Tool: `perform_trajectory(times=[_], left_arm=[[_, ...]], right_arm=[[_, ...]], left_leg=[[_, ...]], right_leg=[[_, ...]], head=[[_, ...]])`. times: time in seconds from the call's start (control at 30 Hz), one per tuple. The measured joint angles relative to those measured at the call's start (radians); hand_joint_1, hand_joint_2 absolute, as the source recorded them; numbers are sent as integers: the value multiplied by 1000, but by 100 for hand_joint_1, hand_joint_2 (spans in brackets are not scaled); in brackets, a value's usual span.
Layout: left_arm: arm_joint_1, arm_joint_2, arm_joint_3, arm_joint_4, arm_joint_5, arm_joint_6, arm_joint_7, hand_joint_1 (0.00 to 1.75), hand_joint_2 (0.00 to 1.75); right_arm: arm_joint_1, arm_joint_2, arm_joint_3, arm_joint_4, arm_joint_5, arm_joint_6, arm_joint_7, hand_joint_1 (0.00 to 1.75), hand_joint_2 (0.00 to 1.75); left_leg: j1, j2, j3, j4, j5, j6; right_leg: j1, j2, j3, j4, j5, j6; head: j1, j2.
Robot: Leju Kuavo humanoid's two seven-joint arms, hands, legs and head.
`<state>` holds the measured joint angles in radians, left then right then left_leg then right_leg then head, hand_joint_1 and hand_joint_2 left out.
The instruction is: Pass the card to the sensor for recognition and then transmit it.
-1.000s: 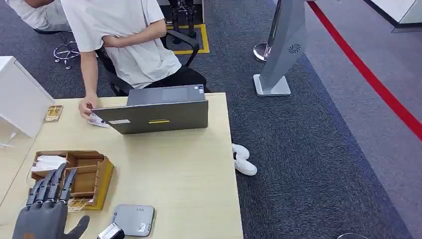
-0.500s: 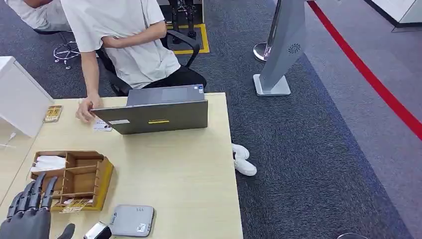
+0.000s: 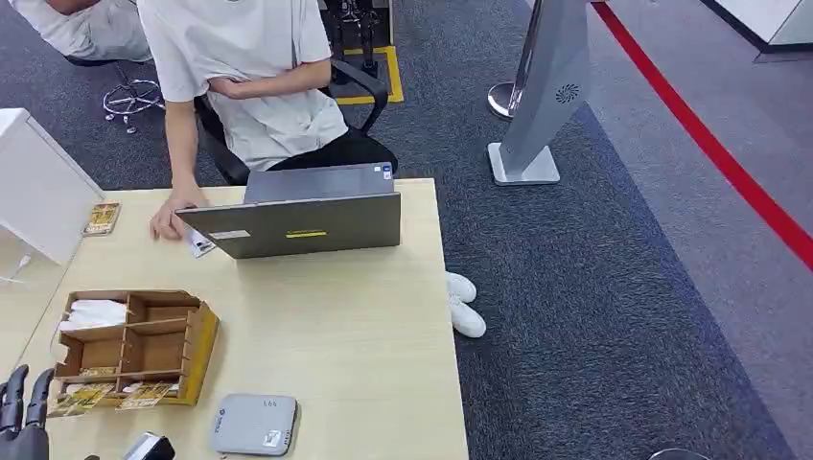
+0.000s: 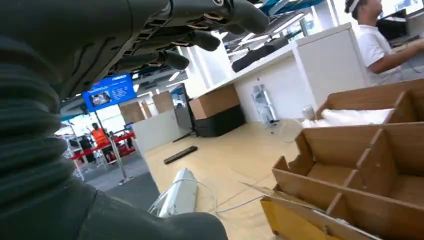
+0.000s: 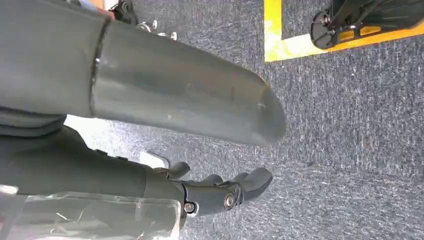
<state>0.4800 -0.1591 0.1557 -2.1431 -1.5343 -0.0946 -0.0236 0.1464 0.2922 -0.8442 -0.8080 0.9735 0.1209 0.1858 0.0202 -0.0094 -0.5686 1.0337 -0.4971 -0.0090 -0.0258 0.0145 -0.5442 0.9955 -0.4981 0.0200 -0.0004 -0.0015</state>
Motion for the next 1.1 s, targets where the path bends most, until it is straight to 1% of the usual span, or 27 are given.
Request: perform_trajectory(times=[0.17, 0.4, 0.53, 0.6, 0.7, 0.77, 0.9, 0.93, 1.03, 1.1], left_arm=[[-33, 23, 19, 69, 0, 18, 71, 0, 175], [-71, 52, 18, 145, 0, 37, 110, 0, 175], [-90, 81, -15, 184, 0, 63, 145, 0, 175], [-102, 101, -45, 211, 0, 94, 148, 0, 175], [-118, 139, -94, 259, 0, 152, 136, 0, 175], [-123, 156, -118, 280, 0, 163, 133, 0, 175], [-130, 176, -145, 305, 0, 166, 133, 0, 175], [-131, 180, -150, 309, 0, 166, 133, 0, 175], [-133, 185, -158, 318, 0, 171, 126, 0, 175], [-134, 195, -172, 327, 0, 194, 109, 0, 175]], right_arm=[[0, 0, 6, -1, 1, 2, 0, 0, 0], [-1, 0, 6, -2, 19, 5, -1, 0, 0], [-1, 0, 6, -1, 32, 5, -10, 0, 0], [-1, 0, 6, -1, 39, 5, -13, 0, 0], [-1, 0, 6, -1, 44, 5, -23, 0, 0], [-1, 0, 6, -1, 50, 5, -23, 0, 0], [-1, 0, 6, -1, 51, 5, -23, 0, 0], [-1, 0, 6, -1, 51, 5, -23, 0, 175], [-1, 0, 6, -1, 52, 5, -24, 0, 175], [-1, 0, 6, -1, 53, 5, -27, 0, 175]], left_leg=[[0, 0, 0, 0, 0, 0], [0, 0, 0, 0, 0, 0], [0, 0, 0, 0, 0, 0], [0, 0, 0, 0, 0, 0], [0, 0, 1, 0, 0, 0], [0, 0, 1, 0, 0, 0], [0, 0, 1, 0, 0, 0], [0, 0, 1, 0, 0, 0], [0, 0, 1, 0, 0, 0], [0, 0, 0, 0, 0, 0]], right_leg=[[0, 0, 0, 0, 0, 0], [0, 0, 0, 0, 1, 0], [0, 0, 0, 0, 1, -1], [0, 0, 0, 0, 1, -1], [0, 0, 0, 0, 1, -1], [0, 0, 0, 0, 1, -1], [0, 1, 0, 0, 1, -1], [0, 1, 0, 0, 1, -1], [0, 1, 0, 0, 1, -1], [0, 1, 0, 0, 1, -1]], head=[[0, 0], [0, 0], [0, 0], [0, 0], [0, 0], [0, 0], [0, 0], [0, 0], [0, 0], [0, 0]])
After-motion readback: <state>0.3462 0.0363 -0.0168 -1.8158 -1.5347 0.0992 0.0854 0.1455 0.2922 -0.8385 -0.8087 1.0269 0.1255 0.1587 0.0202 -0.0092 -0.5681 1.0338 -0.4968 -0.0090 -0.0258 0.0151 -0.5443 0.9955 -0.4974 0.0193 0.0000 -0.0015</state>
